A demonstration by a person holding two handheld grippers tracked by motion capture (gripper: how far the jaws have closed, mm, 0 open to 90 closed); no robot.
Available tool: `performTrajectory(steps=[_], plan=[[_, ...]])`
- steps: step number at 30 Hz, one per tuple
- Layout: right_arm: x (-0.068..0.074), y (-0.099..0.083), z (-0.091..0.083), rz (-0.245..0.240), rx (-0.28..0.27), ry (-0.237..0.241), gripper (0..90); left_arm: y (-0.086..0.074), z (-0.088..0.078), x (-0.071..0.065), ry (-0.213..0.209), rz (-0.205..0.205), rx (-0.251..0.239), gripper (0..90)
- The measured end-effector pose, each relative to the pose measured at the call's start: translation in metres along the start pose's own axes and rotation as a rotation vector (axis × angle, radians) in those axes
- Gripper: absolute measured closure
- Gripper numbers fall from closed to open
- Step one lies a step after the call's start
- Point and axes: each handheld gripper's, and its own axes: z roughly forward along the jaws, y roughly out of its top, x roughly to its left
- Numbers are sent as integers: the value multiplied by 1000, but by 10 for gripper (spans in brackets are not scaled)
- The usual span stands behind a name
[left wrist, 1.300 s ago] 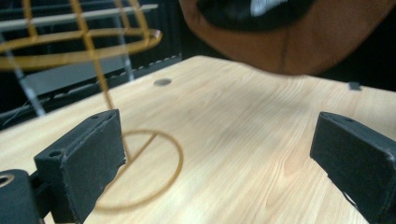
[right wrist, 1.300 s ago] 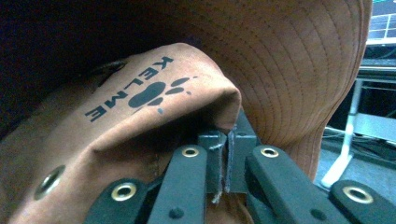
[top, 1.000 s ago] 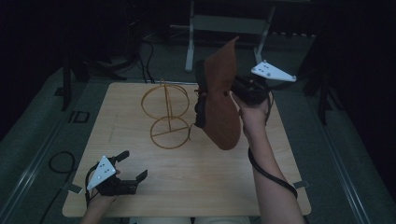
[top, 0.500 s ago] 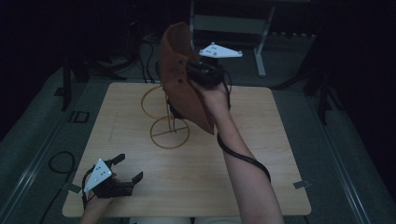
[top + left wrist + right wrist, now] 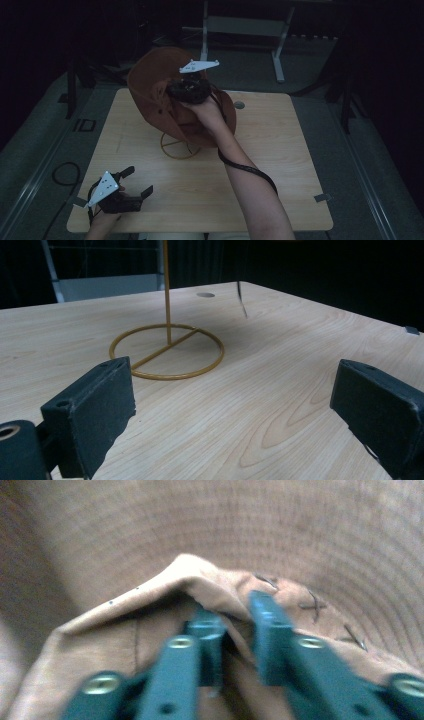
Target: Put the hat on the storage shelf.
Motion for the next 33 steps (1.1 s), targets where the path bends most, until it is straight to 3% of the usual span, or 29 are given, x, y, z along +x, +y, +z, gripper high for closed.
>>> performTrajectory(steps=[2, 4, 12, 17, 24, 28, 30, 33], plan=[[0, -2, 1, -9, 3, -3, 573, 0, 0, 0, -1, -6, -3, 47], [-1, -3, -1, 18, -11, 18, 517, -1, 0, 1, -1, -10, -4, 47], [-7, 0, -9, 33, -1, -50, 424, -1, 2, 1, -4, -21, -1, 47], [-4, 8, -1, 32, 24, -71, 377, -2, 4, 1, -6, -20, 6, 47], [-1, 8, 9, 32, 66, -145, 305, -3, 2, 2, -13, -32, -1, 46], [3, 1, 13, 9, 77, -166, 291, -4, 3, 0, -21, -28, 9, 47], [3, 1, 11, 22, 82, -164, 271, -4, 3, 0, -23, -25, 12, 47], [4, 3, 6, 16, 95, -158, 204, -5, 3, 0, -26, -30, 10, 46]])
